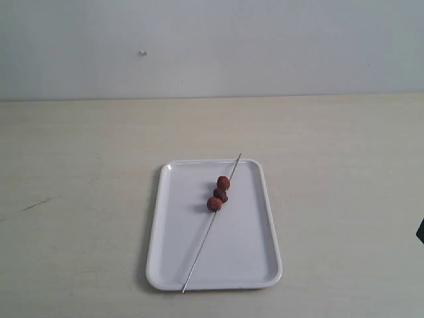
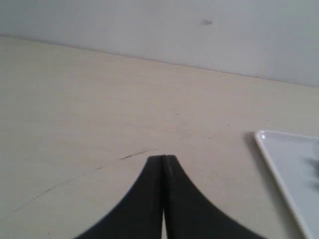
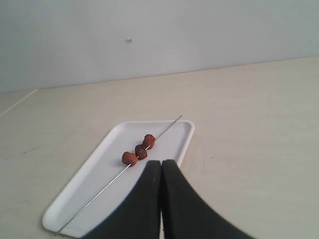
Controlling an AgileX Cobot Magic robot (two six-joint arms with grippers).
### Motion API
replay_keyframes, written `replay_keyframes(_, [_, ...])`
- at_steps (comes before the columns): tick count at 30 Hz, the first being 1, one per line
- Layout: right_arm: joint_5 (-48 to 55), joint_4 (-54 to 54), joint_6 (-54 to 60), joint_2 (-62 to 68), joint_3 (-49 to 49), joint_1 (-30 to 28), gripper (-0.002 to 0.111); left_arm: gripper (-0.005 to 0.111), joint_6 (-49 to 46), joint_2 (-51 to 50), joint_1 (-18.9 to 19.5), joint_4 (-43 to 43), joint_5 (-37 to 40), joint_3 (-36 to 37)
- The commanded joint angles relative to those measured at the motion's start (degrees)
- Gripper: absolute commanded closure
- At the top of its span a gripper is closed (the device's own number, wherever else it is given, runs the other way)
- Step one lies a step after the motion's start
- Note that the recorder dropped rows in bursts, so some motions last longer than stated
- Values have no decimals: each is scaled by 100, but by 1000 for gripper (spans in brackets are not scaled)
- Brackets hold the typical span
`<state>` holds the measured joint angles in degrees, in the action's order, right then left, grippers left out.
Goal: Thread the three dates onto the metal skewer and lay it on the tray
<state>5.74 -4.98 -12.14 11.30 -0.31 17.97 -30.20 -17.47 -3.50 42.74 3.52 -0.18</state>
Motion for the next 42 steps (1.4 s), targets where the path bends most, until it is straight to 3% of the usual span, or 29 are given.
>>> replay_keyframes(1, [-13, -12, -10, -13, 31, 4, 108, 107, 94, 80, 615, 25, 146, 18])
replay_keyframes(9, [-13, -12, -10, -13, 31, 4, 108, 107, 58, 149, 990, -13, 233, 18])
replay_keyframes(11, [-13, -12, -10, -13, 31, 4, 108, 107, 242, 188, 1143, -356, 406, 18])
replay_keyframes(16, [-13, -12, -10, -13, 31, 4, 108, 107, 2972, 344, 1228, -3016, 886, 18])
replay_keyframes(19, [-13, -12, -10, -13, 31, 4, 108, 107, 3863, 483, 1228, -3805, 1172, 18])
replay_keyframes(42, [9, -12, 3, -13, 31, 4, 108, 107, 3922, 1309, 1238, -3946, 1199, 18])
